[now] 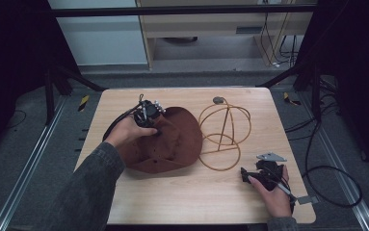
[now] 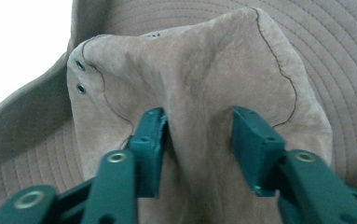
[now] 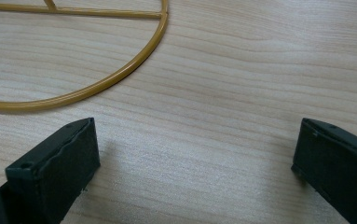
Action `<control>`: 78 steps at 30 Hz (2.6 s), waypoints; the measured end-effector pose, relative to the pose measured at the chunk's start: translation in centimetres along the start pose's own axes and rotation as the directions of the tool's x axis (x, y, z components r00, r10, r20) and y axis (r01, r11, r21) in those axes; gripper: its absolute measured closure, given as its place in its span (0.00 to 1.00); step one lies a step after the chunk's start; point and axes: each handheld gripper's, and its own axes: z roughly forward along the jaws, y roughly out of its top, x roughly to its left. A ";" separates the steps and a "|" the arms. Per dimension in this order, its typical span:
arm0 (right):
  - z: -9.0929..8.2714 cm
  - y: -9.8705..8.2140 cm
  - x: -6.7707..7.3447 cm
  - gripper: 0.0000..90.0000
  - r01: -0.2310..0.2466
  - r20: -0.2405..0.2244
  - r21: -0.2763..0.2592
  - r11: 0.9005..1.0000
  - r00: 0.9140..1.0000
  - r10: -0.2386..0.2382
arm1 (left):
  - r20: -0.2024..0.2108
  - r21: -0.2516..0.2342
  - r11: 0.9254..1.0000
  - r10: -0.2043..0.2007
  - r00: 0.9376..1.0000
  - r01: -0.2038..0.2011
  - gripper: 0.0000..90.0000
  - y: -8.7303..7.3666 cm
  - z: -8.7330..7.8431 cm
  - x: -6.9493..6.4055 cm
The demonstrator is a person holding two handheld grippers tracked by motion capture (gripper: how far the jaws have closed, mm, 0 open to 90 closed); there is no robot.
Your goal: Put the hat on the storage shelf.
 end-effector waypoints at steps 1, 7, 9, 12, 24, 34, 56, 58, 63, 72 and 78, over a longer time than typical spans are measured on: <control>0.0 0.0 0.0 0.00 0.000 0.000 0.000 1.000 1.000 0.000 | 0.003 0.000 1.000 0.000 1.000 0.000 0.67 0.0 0.0 0.0; 0.0 0.0 0.0 0.00 -0.002 0.000 -0.001 1.000 1.000 0.002 | 0.015 0.012 1.000 -0.004 1.000 0.004 0.80 -0.1 0.3 0.2; 0.0 0.0 0.0 0.00 0.000 0.000 0.000 1.000 1.000 0.000 | 0.020 0.011 1.000 -0.006 1.000 0.005 0.86 -0.2 0.5 0.1; 0.0 0.0 0.0 0.00 0.001 0.000 0.000 1.000 1.000 -0.001 | 0.033 -0.006 1.000 -0.012 0.999 0.012 0.95 -0.5 0.8 0.2; 0.0 0.0 0.0 0.00 -0.005 0.000 0.000 1.000 1.000 0.005 | -0.005 -0.107 0.993 -0.042 0.999 0.041 0.99 -1.5 -2.4 0.4; 0.0 0.0 0.0 0.00 0.002 0.000 -0.003 1.000 1.000 -0.002 | -0.051 -0.174 0.985 -0.026 0.998 0.016 0.99 -3.5 -6.0 0.0; 0.0 0.0 0.0 0.00 0.004 0.000 -0.003 1.000 1.000 -0.004 | -0.097 -0.221 0.972 0.063 0.993 -0.083 0.99 -5.0 -13.1 -2.1; 0.0 0.0 0.0 0.00 0.000 0.000 -0.002 1.000 1.000 0.000 | -0.103 -0.232 0.969 0.061 0.993 -0.084 0.99 -5.3 -13.9 -2.2; 0.0 0.0 0.0 0.00 0.000 0.000 -0.001 1.000 1.000 0.000 | -0.115 -0.252 0.965 0.052 0.992 -0.080 0.99 -6.0 -15.7 -2.1; 0.0 0.0 0.0 0.00 0.000 0.000 -0.001 1.000 1.000 0.000 | -0.140 -0.281 0.954 0.065 0.988 -0.103 0.99 -6.2 -17.9 -2.8; 0.0 0.0 0.0 0.00 -0.001 0.000 -0.001 1.000 1.000 0.001 | -0.141 -0.311 0.944 0.071 0.988 -0.112 0.99 -6.1 -18.7 -3.3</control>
